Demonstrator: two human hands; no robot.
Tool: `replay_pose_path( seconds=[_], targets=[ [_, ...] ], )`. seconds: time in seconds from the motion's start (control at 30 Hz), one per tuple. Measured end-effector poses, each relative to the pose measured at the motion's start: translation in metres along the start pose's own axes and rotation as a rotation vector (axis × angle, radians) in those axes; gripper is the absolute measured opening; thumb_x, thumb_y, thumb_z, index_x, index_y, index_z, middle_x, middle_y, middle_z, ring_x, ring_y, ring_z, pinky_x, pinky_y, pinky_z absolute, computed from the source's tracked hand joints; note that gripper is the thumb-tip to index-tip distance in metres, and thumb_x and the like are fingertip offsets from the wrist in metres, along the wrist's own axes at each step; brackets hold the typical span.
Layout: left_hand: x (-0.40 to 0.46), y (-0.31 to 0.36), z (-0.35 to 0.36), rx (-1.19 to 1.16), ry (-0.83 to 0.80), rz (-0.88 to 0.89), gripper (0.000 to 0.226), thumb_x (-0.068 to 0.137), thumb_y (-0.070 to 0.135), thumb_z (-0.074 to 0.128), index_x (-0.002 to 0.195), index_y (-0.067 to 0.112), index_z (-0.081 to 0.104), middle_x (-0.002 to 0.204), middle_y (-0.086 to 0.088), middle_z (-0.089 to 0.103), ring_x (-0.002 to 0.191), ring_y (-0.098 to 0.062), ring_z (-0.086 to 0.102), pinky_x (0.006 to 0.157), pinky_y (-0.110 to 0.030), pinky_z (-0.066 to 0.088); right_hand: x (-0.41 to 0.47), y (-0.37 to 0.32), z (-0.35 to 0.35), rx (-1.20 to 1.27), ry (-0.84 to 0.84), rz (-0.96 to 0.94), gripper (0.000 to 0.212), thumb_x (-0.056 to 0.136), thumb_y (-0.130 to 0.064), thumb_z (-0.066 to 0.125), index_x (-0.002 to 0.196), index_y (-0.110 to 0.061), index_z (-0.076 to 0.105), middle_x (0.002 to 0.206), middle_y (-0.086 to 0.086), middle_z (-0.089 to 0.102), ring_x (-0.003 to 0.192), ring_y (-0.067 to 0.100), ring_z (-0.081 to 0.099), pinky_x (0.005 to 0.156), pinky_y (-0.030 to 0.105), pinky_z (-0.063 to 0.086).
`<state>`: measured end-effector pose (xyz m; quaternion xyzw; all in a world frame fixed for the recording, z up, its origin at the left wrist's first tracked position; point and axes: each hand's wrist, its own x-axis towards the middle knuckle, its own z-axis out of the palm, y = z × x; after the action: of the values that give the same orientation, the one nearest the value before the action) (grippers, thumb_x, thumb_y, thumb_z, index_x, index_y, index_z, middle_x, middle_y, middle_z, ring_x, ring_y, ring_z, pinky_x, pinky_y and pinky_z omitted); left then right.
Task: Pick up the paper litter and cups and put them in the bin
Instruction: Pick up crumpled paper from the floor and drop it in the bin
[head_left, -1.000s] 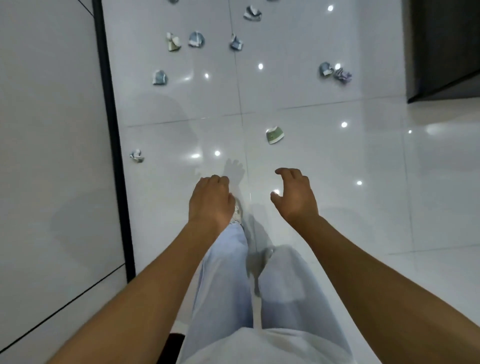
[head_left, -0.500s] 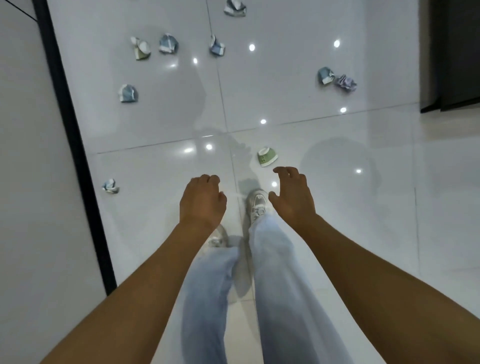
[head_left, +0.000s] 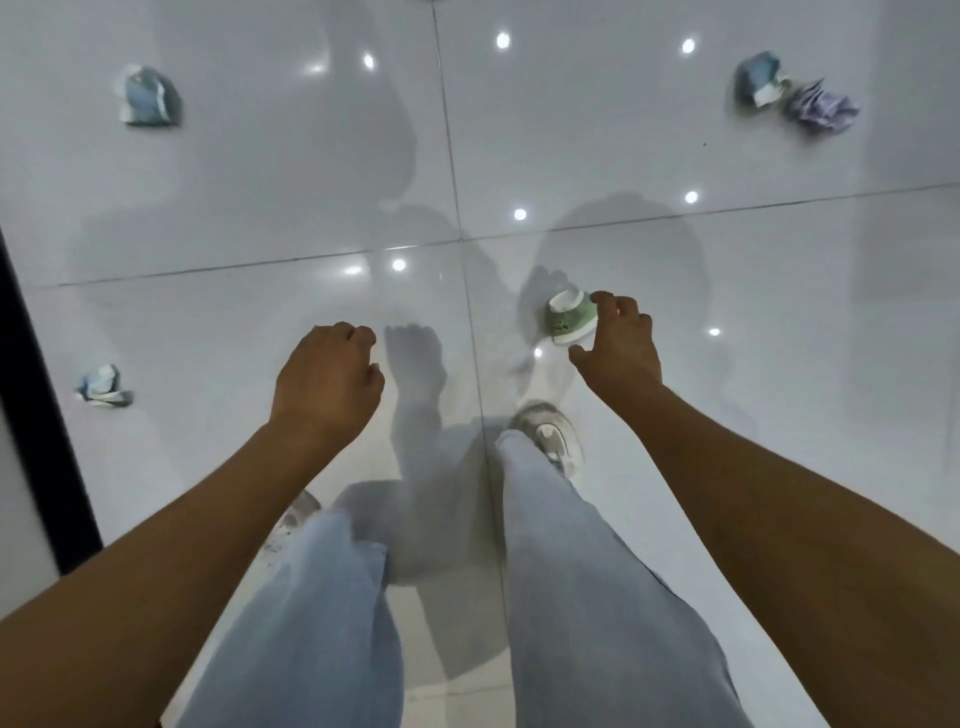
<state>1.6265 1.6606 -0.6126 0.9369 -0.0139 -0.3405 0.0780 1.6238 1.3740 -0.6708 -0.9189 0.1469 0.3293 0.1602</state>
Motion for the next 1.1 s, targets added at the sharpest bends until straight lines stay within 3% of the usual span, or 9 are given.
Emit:
replay_pose_path(
  seconds=[0.27,0.5,0.63,0.8,1.0,1.1],
  targets=[
    [0.07,-0.056,0.083,0.008,0.01,0.059,0.035,0.093,0.017,0.053,0.125,0.003,0.056,0.116,-0.014,0.062,0.107,-0.032,0.054,0.083,-0.038,0.045,0.084,0.008,0.078,0.043,0.05,0.081,0.079,0.079,-0.028,0.075,0.143,-0.013,0.031,0.142,0.014,0.035,0.126,0.035,0.036,0.093,0.045,0.043],
    [0.099,-0.06,0.108,-0.067,0.04,0.162,0.033,0.093,0.014,0.05,0.123,0.003,0.058,0.115,-0.013,0.061,0.105,-0.029,0.054,0.085,-0.036,0.044,0.083,-0.001,0.108,-0.065,0.122,0.041,0.069,0.084,-0.023,0.069,0.141,-0.007,0.034,0.133,0.018,0.044,0.12,0.036,0.04,0.09,0.042,0.044],
    [0.103,-0.064,0.098,-0.136,0.096,0.264,0.028,0.091,0.01,0.052,0.117,0.002,0.06,0.113,-0.013,0.061,0.105,-0.03,0.056,0.084,-0.039,0.048,0.072,-0.066,0.116,-0.075,0.064,-0.261,0.085,0.079,-0.025,0.076,0.146,-0.009,0.027,0.141,0.012,0.043,0.128,0.031,0.038,0.101,0.04,0.041],
    [0.106,-0.092,0.081,-0.104,0.134,0.273,0.049,0.095,0.018,0.051,0.142,0.015,0.036,0.138,-0.002,0.048,0.125,-0.019,0.045,0.099,-0.03,0.042,0.064,-0.174,0.133,-0.189,-0.005,-0.659,0.102,0.077,-0.027,0.077,0.152,-0.007,0.011,0.145,0.011,0.039,0.13,0.027,0.038,0.104,0.037,0.041],
    [0.097,-0.163,0.085,-0.181,0.255,0.274,0.058,0.086,0.009,0.059,0.14,0.014,0.038,0.131,-0.004,0.051,0.118,-0.02,0.049,0.082,-0.026,0.043,0.066,-0.258,0.145,-0.257,-0.103,-0.835,0.115,0.075,-0.021,0.077,0.152,-0.006,-0.008,0.143,0.013,0.037,0.127,0.027,0.036,0.099,0.038,0.042],
    [0.091,-0.187,0.094,-0.228,0.309,0.287,0.061,0.086,0.009,0.059,0.142,0.013,0.035,0.134,-0.004,0.049,0.118,-0.021,0.049,0.083,-0.029,0.049,0.063,-0.284,0.152,-0.286,-0.15,-0.89,0.118,0.074,-0.021,0.079,0.152,-0.009,-0.009,0.143,0.011,0.037,0.126,0.025,0.036,0.099,0.037,0.042]
  ],
)
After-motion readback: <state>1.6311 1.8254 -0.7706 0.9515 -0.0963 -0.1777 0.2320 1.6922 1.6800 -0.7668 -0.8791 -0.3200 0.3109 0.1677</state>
